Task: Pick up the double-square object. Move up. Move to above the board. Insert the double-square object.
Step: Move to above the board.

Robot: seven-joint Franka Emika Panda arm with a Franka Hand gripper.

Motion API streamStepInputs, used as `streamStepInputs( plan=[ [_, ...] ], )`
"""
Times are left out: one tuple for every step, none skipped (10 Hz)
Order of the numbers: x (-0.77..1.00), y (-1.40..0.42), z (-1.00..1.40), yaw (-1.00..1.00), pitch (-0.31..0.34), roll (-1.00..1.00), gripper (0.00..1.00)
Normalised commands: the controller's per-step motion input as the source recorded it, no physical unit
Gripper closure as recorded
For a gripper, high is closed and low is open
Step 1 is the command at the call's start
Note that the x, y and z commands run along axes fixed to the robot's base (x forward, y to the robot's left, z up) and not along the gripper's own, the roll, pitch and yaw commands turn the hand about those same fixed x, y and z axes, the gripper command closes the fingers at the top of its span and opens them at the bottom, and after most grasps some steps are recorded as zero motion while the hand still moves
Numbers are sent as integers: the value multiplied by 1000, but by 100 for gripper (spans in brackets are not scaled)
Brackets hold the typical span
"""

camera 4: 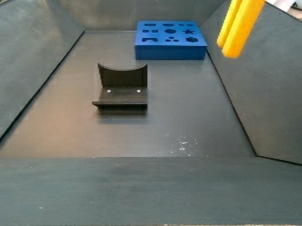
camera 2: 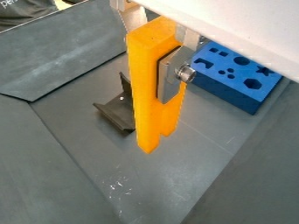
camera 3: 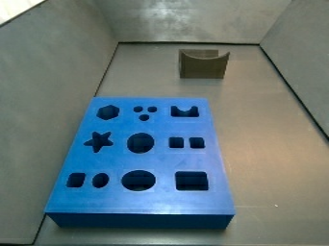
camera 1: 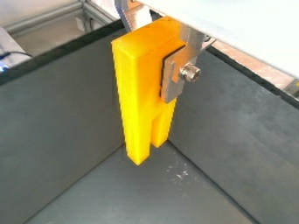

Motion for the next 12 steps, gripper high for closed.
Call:
streamStepInputs(
  plan=[
    [285,-1000,107,-142,620,94,100],
    [293,-1000,111,-95,549,77,100],
    [302,-1000,112,-45,379,-4,100],
    [302,-1000,112,-19,261,-26,100],
    [304,-1000,115,-4,168,-9,100],
    [308,-1000,115,5,142,-17,100],
    [316,-1000,117,6,124,-15,100],
    [322,-1000,118,10,126,-11,100],
    [330,-1000,122,7,136,-5,100],
    [336,-1000,125,6,139,-22,100],
    [350,-1000,127,12,132,0,100],
    [354,-1000,127,8,127,-8,100]
  ],
)
